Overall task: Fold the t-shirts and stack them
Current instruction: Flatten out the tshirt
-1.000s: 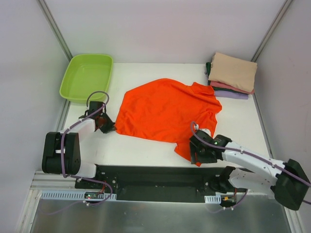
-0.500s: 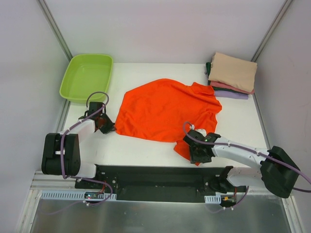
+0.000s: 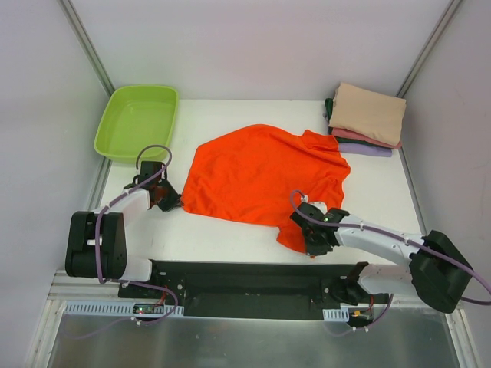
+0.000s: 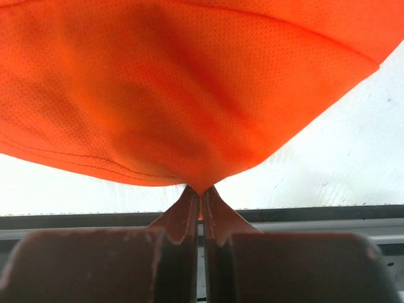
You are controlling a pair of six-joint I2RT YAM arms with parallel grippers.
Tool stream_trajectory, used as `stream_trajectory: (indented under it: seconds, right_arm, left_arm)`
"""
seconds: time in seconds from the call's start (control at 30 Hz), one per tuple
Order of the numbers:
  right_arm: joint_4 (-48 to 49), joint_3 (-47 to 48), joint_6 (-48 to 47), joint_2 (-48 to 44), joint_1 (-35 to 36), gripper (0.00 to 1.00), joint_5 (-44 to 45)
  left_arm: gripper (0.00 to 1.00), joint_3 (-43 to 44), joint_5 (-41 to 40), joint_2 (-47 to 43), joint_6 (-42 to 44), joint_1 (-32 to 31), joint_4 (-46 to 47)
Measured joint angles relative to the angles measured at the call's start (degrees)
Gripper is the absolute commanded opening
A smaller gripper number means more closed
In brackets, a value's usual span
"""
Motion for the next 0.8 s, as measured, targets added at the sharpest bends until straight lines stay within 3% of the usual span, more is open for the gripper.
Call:
stream_trajectory:
  seconds: [0.17, 0.33, 0.57, 0.8]
  right_arm:
    - [0.59, -0.02, -0.7, -4.02, -0.46, 0.01, 1.88]
    - [-0.5, 5.07, -4.5, -13.81, -4.09, 0.0, 5.75]
    - [-0.52, 20.61, -12.94, -25.03, -10.36, 0.01, 11.76]
    - [-1.99, 42.03, -22.67, -25.92, -11.47, 0.0, 13.68]
  left_arm:
    - [0.0, 0.17, 0.57, -1.31, -0.04, 0.0, -0.85]
    - [0.0, 3.15, 3.02, -6.62, -0.46, 0.0, -3.91]
    - [0.0, 18.18, 3.76, -17.29, -1.2, 0.0, -9.42]
    - [0.0, 36.35, 2.93, -23.82, -1.16, 0.0, -17.59]
